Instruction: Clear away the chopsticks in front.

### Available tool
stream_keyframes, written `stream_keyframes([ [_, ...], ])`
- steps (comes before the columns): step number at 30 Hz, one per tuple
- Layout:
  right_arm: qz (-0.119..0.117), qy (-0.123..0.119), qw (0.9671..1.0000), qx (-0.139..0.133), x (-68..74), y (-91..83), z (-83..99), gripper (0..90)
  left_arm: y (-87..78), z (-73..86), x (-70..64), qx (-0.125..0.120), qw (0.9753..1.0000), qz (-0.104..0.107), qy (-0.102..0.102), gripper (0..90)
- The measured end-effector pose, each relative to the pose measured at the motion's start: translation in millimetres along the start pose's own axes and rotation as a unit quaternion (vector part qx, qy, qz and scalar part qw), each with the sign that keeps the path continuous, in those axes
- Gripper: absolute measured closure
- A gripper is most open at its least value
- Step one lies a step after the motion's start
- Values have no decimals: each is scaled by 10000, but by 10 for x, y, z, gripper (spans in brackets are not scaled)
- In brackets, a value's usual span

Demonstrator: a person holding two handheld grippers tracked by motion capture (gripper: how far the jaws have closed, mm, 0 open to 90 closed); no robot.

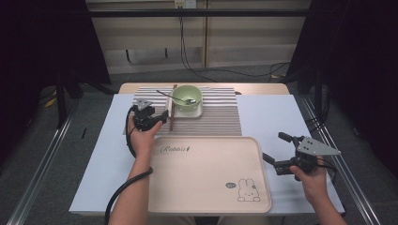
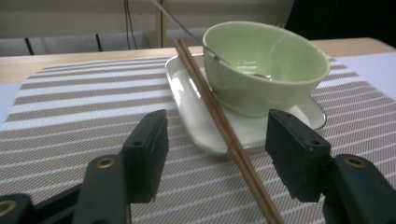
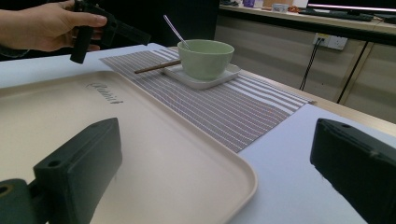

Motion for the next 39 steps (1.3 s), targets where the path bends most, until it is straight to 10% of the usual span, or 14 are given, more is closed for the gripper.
stream_keyframes([
  [9,-26,13,10000,27,-1,2,-1,17,249,15,26,121,9997,-170,-101,587],
  [20,-29,2,10000,48,-5,7,1,18,442,-3,3,337,9972,-205,-643,653],
  [39,-71,-42,9999,59,-3,18,3,18,575,77,51,445,9931,-492,-968,739],
])
Point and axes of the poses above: each handheld gripper's, and its own axes: y roughly forward along the jaws, z roughly out of its underside, x roughly to its left, the point moved 4 cm from there along y, roughly forward along the jaws, and after that the axes turned 15 degrees about z, right-handed, at the moved point
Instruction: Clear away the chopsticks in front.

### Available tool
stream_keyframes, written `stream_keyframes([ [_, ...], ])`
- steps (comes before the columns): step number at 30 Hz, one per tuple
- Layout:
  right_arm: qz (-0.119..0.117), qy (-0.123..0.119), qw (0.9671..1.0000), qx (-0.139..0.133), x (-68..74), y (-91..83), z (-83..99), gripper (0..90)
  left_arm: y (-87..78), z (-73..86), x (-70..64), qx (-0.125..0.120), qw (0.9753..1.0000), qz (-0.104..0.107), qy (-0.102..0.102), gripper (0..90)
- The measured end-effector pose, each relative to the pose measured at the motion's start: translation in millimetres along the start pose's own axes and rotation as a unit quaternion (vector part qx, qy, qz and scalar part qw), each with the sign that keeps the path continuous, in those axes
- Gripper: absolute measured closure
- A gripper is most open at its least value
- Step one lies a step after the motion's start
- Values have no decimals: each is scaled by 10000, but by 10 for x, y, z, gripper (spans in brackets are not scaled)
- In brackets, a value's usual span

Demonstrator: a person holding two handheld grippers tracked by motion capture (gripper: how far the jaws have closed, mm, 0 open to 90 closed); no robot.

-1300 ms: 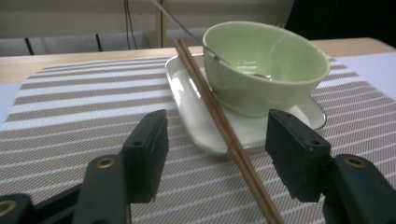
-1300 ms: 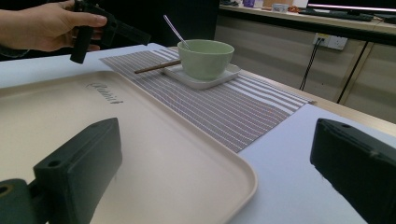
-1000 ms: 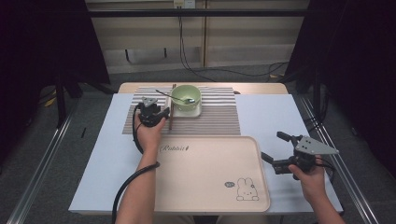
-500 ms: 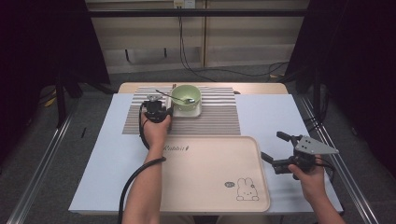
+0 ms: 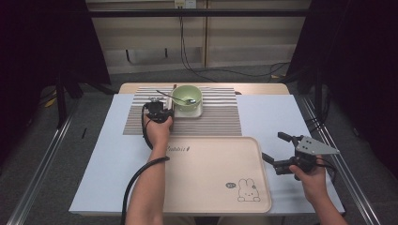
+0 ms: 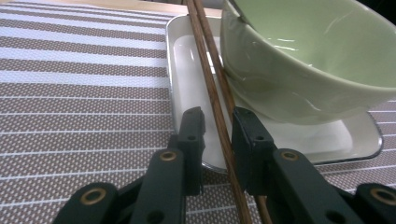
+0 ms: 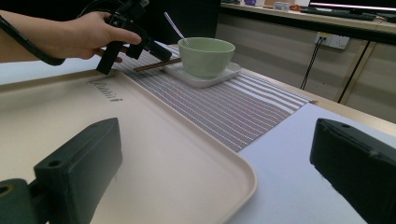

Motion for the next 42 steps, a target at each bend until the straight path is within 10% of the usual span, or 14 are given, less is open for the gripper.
stream_keyframes([
  [42,50,27,10000,-28,-28,20,-13,18,-238,-18,-45,-257,9949,-1,-974,863],
])
Point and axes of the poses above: each handheld gripper's, and its own axes: y roughly forward along the jaws, z roughly out of its underside, x roughly to its left, the point moved 4 cm from there along y, roughly forward along the jaws, and after that the axes turned 15 degrees about z, right-handed, at the moved point
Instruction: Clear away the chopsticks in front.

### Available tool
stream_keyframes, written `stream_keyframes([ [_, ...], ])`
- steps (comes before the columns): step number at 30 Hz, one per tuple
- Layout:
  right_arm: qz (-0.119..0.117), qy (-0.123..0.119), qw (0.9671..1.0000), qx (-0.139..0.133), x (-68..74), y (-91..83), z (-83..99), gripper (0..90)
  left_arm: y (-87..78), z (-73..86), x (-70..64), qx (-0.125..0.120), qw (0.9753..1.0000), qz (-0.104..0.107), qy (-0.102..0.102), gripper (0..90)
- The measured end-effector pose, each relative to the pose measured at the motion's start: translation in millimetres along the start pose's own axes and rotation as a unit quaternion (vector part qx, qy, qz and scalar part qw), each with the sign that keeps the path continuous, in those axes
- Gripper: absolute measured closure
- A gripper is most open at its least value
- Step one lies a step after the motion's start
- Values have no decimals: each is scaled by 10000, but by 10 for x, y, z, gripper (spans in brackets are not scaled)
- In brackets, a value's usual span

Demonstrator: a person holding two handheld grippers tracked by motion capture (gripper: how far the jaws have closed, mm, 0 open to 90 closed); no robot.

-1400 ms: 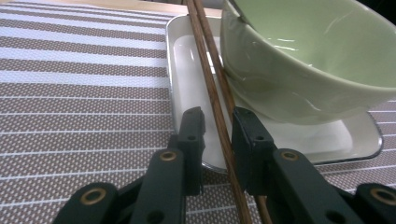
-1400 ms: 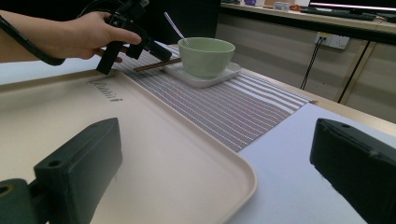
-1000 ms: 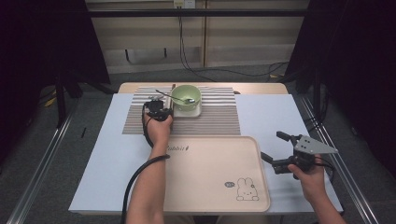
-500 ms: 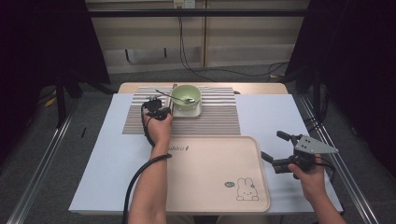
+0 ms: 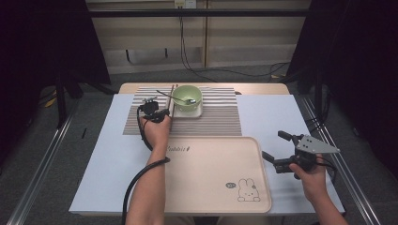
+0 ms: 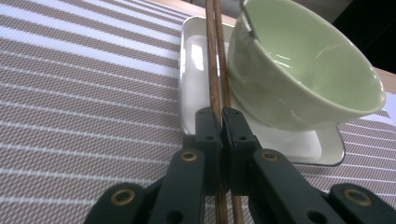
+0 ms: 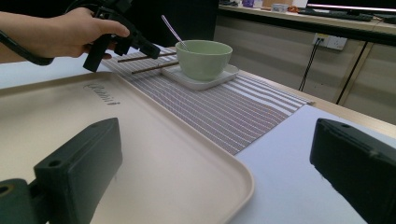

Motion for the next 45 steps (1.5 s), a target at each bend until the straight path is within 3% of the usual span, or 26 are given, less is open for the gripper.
stream_keyframes([
  [15,-53,72,10000,-10,-5,20,-11,18,-239,44,36,37,9996,147,-250,864],
  [17,58,90,9999,-61,-3,30,-12,18,-283,42,30,-17,9995,189,-252,864],
  [32,30,45,10000,-46,1,26,-9,18,-692,150,-46,-73,9986,398,-347,864],
  [41,25,60,10000,-33,8,27,-7,18,-886,225,-83,-95,9985,445,-304,864],
  [45,-51,31,10000,3,11,25,-6,17,-954,278,-111,-48,9979,573,-290,863],
])
Point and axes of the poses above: each handheld gripper's, and its own axes: y roughly forward along the jaws, z roughly out of its underside, x roughly to its left, the point moved 4 cm from there along y, roughly forward along the jaws, and after that the axes turned 15 degrees about z, right-handed, at the moved point
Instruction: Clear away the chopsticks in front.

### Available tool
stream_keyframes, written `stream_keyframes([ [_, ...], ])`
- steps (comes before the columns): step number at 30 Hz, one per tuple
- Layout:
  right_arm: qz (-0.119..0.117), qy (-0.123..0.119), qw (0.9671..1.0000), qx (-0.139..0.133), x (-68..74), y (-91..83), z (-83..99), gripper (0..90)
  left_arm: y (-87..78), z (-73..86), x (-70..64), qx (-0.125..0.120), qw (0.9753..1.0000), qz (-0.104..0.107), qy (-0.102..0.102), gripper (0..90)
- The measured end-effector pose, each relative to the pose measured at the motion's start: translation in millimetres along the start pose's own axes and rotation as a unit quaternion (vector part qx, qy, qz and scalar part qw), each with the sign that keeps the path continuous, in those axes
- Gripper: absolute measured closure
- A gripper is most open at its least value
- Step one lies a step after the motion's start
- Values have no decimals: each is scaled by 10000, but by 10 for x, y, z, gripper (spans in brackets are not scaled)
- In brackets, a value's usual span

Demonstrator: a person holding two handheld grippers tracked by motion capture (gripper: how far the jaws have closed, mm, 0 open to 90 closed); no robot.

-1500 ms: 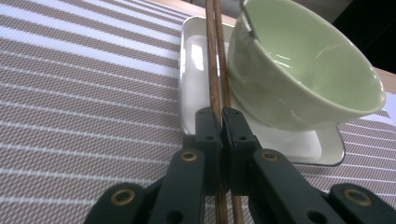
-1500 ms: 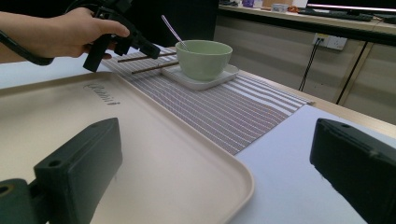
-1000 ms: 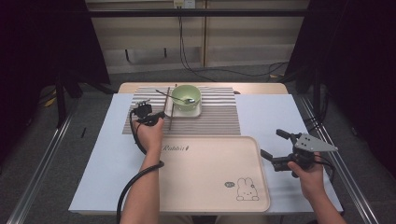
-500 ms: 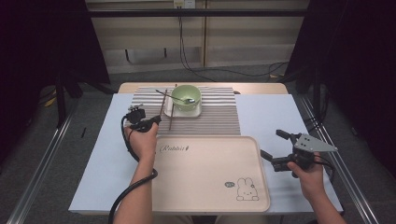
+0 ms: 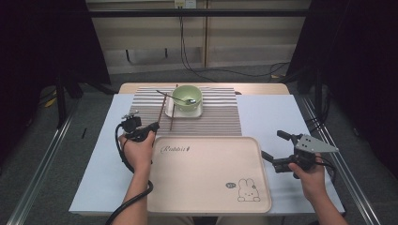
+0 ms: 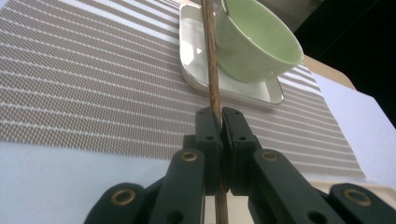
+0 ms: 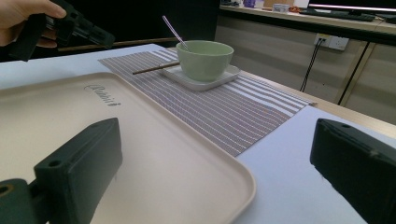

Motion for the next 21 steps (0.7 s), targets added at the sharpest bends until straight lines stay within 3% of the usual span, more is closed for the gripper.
stream_keyframes([
  [3,132,5,9999,-19,-3,3,0,15,-47,50,-11,17,10000,-2,21,864],
  [10,27,-47,10000,-3,-3,-2,1,15,-180,165,-1,-98,9998,67,-185,864],
  [14,137,-25,9999,-36,-6,1,-3,15,-256,227,-10,-125,9996,83,-226,864],
  [21,78,2,10000,-16,-3,-11,-4,15,-358,314,-45,-222,9994,83,-253,864],
])
Point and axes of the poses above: each handheld gripper's, and its own axes: y roughly forward along the jaws, z roughly out of its underside, x roughly to its left, the point moved 4 cm from there along y, roughly forward along the jaws, and after that the axes turned 15 degrees about z, right-handed, at the moved point
